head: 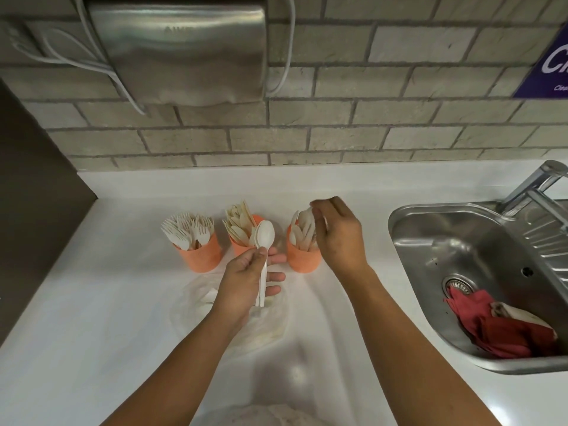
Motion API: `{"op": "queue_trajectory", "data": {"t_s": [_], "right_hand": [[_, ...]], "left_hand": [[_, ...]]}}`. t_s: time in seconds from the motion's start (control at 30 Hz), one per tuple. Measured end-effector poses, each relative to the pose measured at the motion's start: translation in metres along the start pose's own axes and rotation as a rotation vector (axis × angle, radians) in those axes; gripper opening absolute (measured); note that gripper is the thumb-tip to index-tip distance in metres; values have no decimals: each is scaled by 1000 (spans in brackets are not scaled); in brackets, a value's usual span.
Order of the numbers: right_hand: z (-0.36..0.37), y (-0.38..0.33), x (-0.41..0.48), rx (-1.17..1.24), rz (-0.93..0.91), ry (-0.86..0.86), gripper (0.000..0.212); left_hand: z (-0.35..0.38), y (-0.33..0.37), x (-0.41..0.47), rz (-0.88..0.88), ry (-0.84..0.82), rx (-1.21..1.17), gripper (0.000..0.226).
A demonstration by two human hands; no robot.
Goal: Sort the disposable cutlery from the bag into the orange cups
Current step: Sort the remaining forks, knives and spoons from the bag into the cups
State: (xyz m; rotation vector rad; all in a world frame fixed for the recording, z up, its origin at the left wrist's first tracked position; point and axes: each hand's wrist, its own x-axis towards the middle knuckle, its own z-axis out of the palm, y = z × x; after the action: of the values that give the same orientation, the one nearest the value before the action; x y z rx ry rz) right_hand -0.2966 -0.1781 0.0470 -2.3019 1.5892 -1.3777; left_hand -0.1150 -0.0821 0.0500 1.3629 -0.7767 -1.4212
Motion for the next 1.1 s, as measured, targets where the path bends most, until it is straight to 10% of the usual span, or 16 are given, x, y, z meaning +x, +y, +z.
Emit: {"op": "queue_trajectory", "data": {"t_s": [0.17,0.43,0.73,1.1], "right_hand": [[7,5,-17,-259,32,-174,15],[-9,-39,-5,46,55,1,27],[-6,-61,-5,427,331,-228,13],[-18,-50,7,390,305,-103,17]], "left_hand": [[-1,0,-1,13,-7,19,27],[5,-3,4,14,11,30,27],[7,-1,1,74,-17,24,28],[1,-6,3,98,4,15,26]]}}
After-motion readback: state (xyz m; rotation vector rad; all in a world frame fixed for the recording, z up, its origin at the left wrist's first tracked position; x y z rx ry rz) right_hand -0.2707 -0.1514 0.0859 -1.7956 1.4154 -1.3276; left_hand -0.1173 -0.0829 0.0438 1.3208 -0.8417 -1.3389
